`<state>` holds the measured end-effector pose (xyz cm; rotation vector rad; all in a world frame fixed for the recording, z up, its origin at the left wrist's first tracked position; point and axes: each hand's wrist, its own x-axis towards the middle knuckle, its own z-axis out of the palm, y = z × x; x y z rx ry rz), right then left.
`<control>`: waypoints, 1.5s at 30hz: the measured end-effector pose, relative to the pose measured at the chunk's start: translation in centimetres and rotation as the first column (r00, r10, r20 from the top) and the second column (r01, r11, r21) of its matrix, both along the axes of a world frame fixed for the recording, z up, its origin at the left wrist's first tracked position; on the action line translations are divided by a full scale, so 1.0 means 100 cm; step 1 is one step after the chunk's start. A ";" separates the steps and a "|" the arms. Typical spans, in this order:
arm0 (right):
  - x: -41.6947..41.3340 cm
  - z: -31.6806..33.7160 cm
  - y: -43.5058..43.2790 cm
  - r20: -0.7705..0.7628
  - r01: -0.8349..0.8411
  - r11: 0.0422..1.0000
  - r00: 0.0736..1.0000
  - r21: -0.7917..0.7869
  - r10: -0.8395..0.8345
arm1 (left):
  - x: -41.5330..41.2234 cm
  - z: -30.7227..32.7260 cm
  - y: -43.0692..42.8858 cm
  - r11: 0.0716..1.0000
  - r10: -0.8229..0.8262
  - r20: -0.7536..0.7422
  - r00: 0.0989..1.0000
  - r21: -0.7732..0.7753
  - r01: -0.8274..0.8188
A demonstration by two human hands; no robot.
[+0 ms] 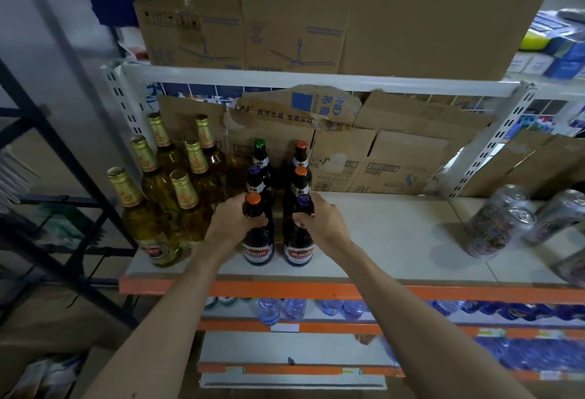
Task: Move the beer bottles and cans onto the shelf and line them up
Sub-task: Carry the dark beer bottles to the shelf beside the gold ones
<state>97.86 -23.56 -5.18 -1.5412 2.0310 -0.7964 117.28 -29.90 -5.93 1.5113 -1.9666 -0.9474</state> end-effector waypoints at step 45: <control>-0.163 0.068 0.073 -0.166 0.307 0.933 0.926 -0.189 -0.339 | -0.233 0.112 0.046 0.858 -0.295 0.273 0.916 -0.346 0.379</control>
